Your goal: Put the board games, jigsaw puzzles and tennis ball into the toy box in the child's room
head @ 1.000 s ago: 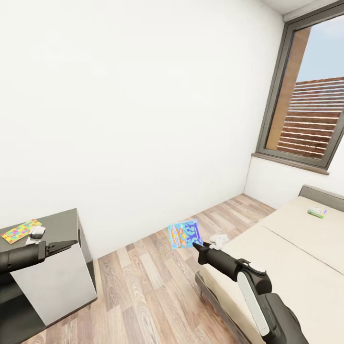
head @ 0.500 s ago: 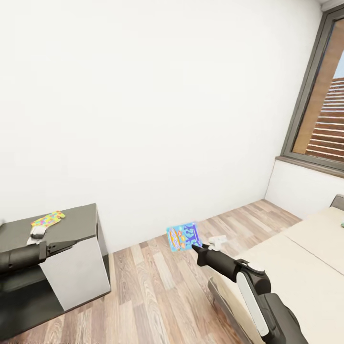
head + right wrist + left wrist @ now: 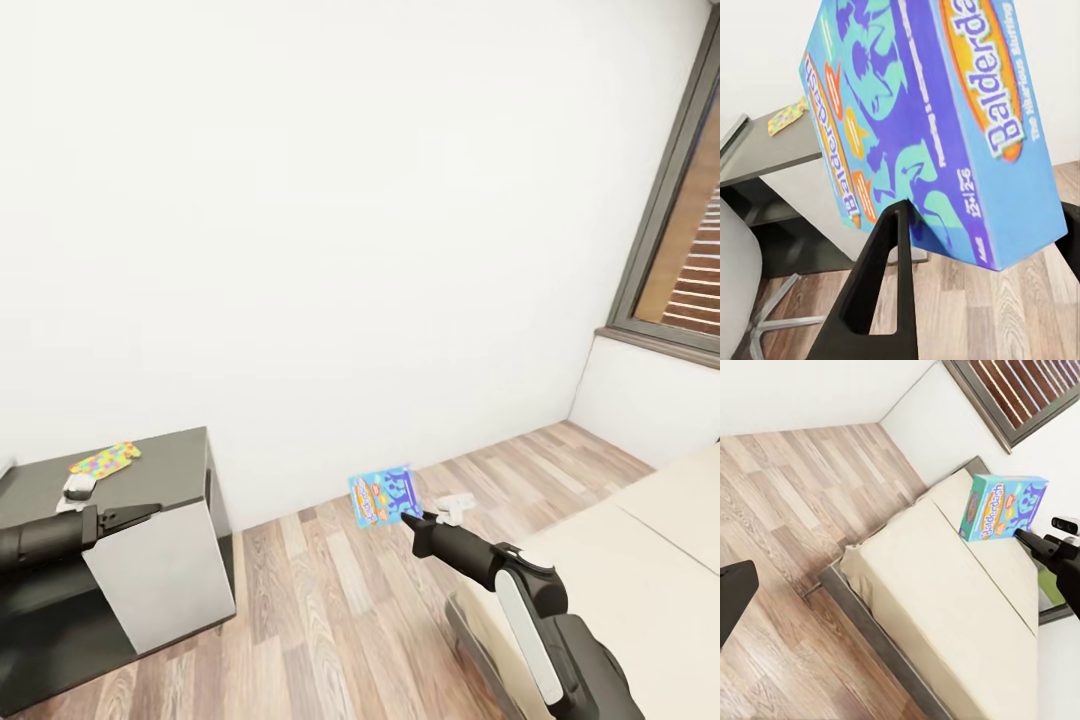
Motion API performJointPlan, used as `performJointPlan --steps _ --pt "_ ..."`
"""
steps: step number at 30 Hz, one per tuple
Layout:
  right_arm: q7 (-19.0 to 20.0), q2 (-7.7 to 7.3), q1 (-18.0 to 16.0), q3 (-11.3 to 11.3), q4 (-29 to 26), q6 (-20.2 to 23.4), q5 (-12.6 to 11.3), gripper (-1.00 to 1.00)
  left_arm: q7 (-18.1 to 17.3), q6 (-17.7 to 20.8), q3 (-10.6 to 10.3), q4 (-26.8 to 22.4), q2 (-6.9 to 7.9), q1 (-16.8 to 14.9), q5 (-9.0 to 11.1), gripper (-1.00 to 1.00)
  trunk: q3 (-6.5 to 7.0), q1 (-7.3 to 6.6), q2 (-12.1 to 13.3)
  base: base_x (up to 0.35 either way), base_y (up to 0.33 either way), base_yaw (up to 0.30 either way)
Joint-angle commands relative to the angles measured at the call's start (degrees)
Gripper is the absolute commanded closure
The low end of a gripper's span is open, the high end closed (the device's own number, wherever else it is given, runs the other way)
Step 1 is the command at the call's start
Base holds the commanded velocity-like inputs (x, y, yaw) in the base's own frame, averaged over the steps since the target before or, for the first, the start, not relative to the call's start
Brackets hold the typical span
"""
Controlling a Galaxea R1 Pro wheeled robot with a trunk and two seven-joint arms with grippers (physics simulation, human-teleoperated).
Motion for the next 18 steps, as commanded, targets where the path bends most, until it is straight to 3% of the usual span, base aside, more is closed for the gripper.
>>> performJointPlan --steps 1,6,18 --pt "0.0 0.01 0.0 0.0 -0.1 0.4 -0.2 1.0 -0.5 0.6 0.1 0.0 -0.01 -0.1 -0.6 -1.0 -0.11 0.05 -0.1 0.121 0.0 0.007" --pt "0.0 0.02 -0.1 0.2 -0.3 0.5 0.0 1.0 -0.5 0.6 0.1 0.0 -0.01 -0.1 -0.6 -1.0 -0.11 0.05 -0.1 0.097 -0.016 0.163" --pt "-0.1 0.11 -0.1 0.2 -0.4 0.6 0.1 1.0 -0.5 0.9 0.1 -0.4 -0.01 -0.1 -0.5 -1.0 -0.11 0.05 -0.1 0.008 -0.002 0.286"
